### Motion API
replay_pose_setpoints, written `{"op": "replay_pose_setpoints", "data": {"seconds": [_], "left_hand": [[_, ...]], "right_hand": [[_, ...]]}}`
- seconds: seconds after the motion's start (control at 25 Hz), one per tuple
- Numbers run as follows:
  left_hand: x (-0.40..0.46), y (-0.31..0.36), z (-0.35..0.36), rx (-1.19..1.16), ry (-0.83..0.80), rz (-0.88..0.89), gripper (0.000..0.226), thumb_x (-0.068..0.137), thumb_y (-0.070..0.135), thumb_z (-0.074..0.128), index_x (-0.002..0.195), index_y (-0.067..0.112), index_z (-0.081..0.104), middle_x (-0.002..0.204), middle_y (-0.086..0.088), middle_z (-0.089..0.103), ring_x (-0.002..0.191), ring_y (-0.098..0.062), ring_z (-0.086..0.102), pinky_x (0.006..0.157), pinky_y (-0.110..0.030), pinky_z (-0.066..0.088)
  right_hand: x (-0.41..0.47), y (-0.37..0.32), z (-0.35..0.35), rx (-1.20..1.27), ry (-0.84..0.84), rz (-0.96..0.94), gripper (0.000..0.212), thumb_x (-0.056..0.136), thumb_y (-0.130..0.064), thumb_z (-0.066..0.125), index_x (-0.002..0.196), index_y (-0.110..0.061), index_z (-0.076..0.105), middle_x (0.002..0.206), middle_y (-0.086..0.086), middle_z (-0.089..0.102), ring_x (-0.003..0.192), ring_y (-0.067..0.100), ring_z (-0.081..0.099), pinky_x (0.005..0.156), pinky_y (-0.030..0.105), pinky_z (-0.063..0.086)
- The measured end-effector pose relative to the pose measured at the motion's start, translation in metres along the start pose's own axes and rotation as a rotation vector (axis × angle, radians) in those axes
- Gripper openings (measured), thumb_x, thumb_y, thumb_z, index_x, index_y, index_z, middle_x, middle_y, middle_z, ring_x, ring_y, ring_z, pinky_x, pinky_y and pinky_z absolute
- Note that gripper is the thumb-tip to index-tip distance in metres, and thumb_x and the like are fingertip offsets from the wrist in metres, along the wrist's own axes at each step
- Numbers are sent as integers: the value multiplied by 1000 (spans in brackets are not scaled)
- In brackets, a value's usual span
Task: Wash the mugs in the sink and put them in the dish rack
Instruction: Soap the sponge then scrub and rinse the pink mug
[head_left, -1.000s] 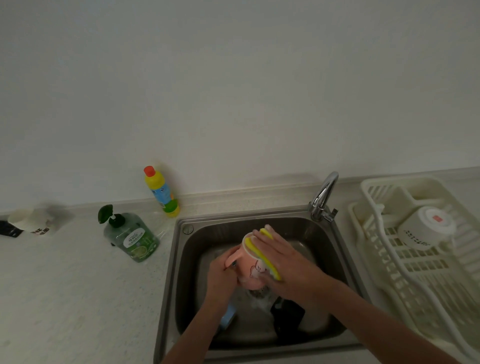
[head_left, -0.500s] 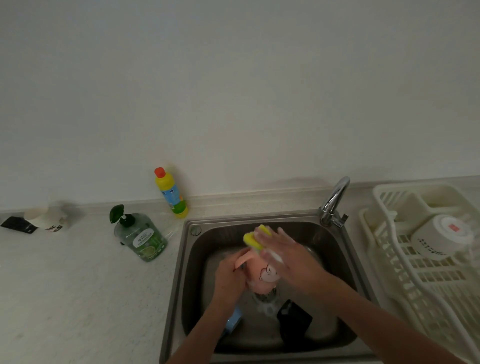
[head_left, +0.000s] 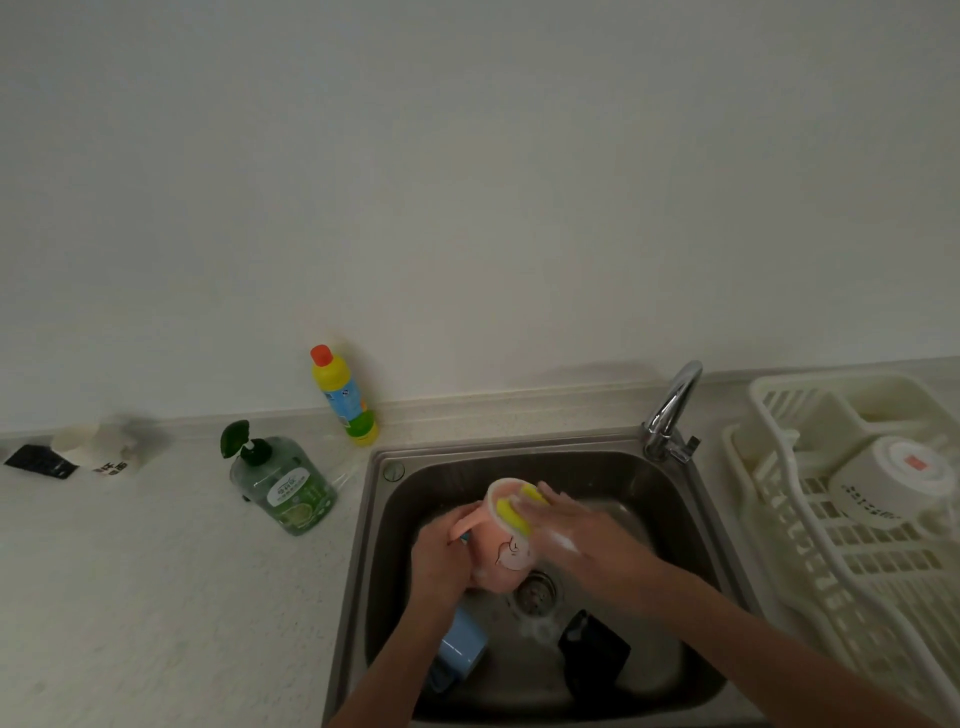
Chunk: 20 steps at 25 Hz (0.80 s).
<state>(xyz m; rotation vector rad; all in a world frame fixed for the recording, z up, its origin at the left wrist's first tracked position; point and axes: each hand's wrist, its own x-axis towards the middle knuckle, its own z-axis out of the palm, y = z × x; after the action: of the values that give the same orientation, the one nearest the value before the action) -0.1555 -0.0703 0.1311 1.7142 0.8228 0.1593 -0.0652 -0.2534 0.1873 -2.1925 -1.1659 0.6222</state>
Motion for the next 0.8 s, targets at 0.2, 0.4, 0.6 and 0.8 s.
{"op": "replay_pose_setpoints", "data": {"seconds": [0.2,0.4,0.6,0.8], "left_hand": [[1,-1,5,23,-37,3,44,87,4,47,110,32,72,104,0,73,101,-22,68,79,-51,60],[-1,2,-2,155,-8,70,41,91,2,47,114,24,72,104,-1,73,99,-19,68,83,-44,59],[-2,4,-1,116,3,46,43,92,0,46,116,25,71,106,0,73,101,-16,67,86,-46,58],[-6,5,6,186,-22,44,37,95,4,48,118,23,69,109,0,70,102,-15,65,87,-40,58]], "right_hand": [[24,-3,-7,1,35,109,57,100,-55,27,154,-36,27,160,-19,18,151,6,5,124,42,-1],[6,0,13,49,43,-51,49,104,-47,32,152,-38,29,158,-21,22,149,-1,5,124,34,0],[12,2,-8,-50,49,117,63,96,-64,21,152,-36,31,157,-19,23,152,14,3,123,47,-4],[13,-6,8,152,43,26,47,104,-45,33,150,-39,30,154,-28,18,150,0,0,121,34,-8]]}}
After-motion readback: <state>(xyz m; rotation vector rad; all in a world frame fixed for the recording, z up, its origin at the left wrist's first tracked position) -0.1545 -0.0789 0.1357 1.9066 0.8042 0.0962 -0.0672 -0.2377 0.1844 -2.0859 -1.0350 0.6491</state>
